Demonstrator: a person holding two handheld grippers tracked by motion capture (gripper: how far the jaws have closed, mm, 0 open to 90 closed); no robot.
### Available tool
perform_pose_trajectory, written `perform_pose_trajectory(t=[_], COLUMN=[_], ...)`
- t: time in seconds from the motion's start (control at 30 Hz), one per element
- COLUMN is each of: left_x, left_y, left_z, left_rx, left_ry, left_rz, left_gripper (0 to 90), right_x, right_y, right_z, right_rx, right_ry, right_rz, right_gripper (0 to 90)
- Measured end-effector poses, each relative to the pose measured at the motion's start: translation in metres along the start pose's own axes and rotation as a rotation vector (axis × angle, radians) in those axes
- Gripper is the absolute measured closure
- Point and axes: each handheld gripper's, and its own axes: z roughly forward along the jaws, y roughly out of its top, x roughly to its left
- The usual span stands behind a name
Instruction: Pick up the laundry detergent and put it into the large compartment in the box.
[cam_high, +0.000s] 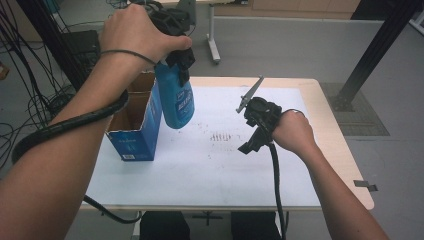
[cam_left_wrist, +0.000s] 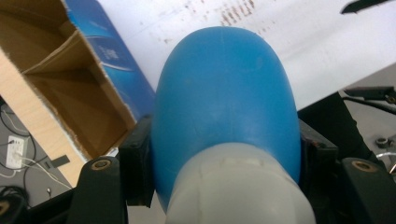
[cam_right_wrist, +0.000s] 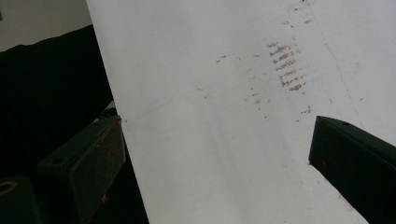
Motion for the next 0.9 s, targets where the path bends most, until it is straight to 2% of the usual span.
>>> perform_pose_trajectory(t=[0.03,0.13,0.2,0.4,0.53,0.7,0.9], left_x=[0.004,0.016,0.023,0.039,0.056,0.073,0.084], left_y=[0.000,-0.002,-0.004,-0.006,-0.009,-0.012,-0.016], left_z=[0.000,-0.001,-0.002,0.000,0.001,0.005,0.006], left_rx=[0.003,-0.003,-0.006,-0.005,-0.009,-0.012,-0.023], left_ry=[0.000,0.005,0.006,0.042,0.037,0.048,0.081], left_rz=[-0.011,-0.046,-0.068,-0.138,-0.185,-0.226,-0.268], left_gripper=[37.5,37.6,37.5,37.5,37.5,37.5,37.5], right_x=[0.001,0.000,0.000,0.000,-0.001,-0.001,-0.003], right_y=[0.001,0.000,0.002,0.002,0.003,0.004,0.004], right_z=[0.000,0.000,0.000,0.000,0.002,0.003,0.005], right_rx=[0.008,-0.004,0.006,-0.001,-0.003,0.000,-0.002], right_ry=[0.002,0.001,0.004,0.001,0.007,0.009,0.012], right_rz=[0.012,-0.003,0.010,0.004,-0.006,0.000,0.001], right_gripper=[3.4,3.4,3.5,3.5,3.5,3.4,3.4])
